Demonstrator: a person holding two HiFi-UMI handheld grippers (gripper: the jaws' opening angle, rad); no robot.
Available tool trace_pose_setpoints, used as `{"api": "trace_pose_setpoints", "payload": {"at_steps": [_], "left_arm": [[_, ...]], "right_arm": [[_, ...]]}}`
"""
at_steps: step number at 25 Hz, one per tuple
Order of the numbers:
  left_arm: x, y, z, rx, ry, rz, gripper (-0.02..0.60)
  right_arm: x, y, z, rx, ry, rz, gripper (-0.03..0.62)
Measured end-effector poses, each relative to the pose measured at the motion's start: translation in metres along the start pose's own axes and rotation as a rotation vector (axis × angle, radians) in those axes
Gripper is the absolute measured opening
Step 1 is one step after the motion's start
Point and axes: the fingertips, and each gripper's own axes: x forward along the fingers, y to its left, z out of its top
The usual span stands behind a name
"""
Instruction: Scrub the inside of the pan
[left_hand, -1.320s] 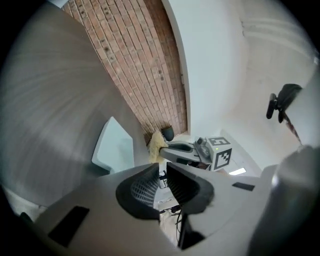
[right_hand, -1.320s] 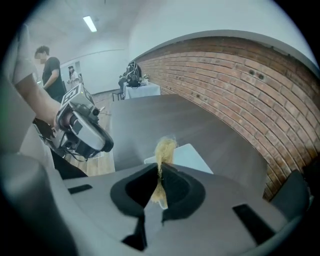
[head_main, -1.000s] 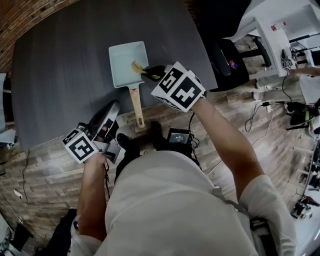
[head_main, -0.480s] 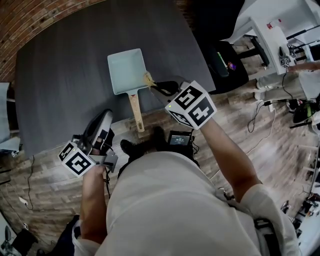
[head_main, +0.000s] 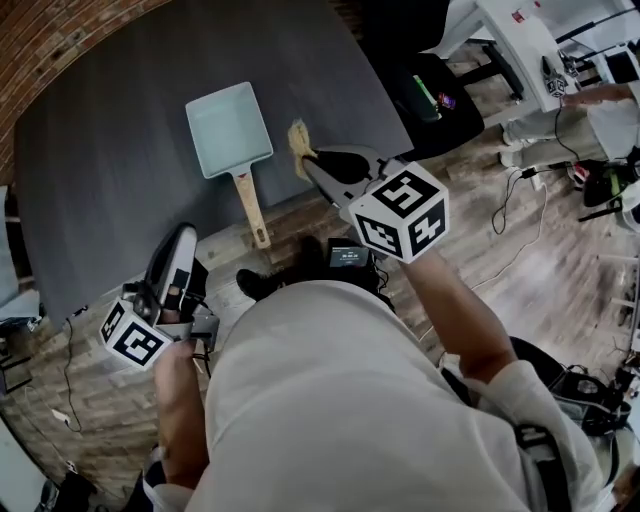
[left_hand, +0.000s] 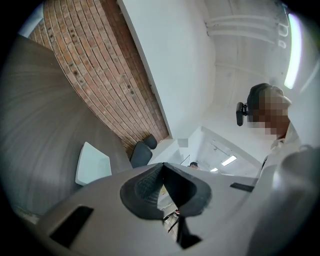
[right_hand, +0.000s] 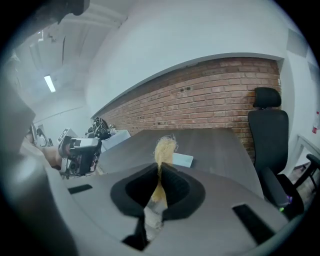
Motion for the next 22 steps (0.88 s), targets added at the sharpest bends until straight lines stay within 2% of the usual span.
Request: {"api": "trace_pose_setpoints", "payload": {"at_steps": [8,22], "left_arm": [[-0.001,-0.008,-0.006,-0.003,0.014,-0.007,0.009],[0.012,-0.016,-0.013,0.0,0.055,-0.019,0.009]], "right_arm": [[-0.016,-0.005,-0.003,0.071,-0.052,-0.03,0.031],[-0.033,-0.025,-0.008,0.106,-0.093,-0.085,0.031]]}}
